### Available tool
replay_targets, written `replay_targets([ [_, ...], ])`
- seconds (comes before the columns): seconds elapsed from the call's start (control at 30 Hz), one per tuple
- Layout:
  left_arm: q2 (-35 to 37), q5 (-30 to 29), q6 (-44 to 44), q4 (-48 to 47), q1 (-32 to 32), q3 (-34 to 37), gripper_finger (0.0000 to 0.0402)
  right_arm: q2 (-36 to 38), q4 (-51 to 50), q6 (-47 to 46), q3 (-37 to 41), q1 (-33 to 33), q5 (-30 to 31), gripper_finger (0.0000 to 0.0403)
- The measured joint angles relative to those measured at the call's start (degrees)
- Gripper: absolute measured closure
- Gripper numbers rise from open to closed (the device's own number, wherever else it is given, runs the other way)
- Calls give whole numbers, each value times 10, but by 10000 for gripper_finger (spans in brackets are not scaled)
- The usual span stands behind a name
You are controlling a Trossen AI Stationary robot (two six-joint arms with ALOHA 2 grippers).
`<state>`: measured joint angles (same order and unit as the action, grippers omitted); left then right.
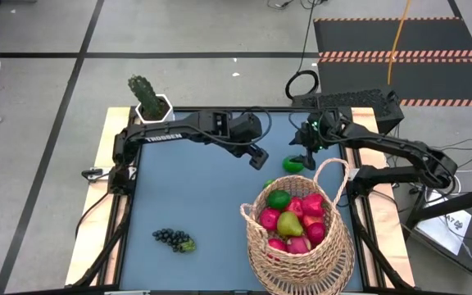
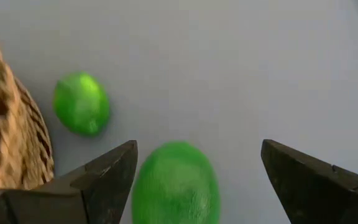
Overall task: Build produce basket
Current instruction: Put the green lime into the brown basket
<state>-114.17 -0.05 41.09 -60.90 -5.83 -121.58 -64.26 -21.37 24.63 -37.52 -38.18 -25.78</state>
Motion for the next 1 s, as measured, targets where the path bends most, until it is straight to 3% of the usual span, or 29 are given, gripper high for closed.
replay_targets([
  [0.4, 0, 0, -1, 12, 0, 0, 12, 0, 10, 50, 48, 0, 0, 64],
  [0.73, 0, -8, 0, 12, 0, 0, 12, 0, 59, 28, 89, 24, 4, 61],
  [1.0, 0, -15, 0, 12, 0, 0, 12, -1, 96, 13, 124, 53, 75, 7],
])
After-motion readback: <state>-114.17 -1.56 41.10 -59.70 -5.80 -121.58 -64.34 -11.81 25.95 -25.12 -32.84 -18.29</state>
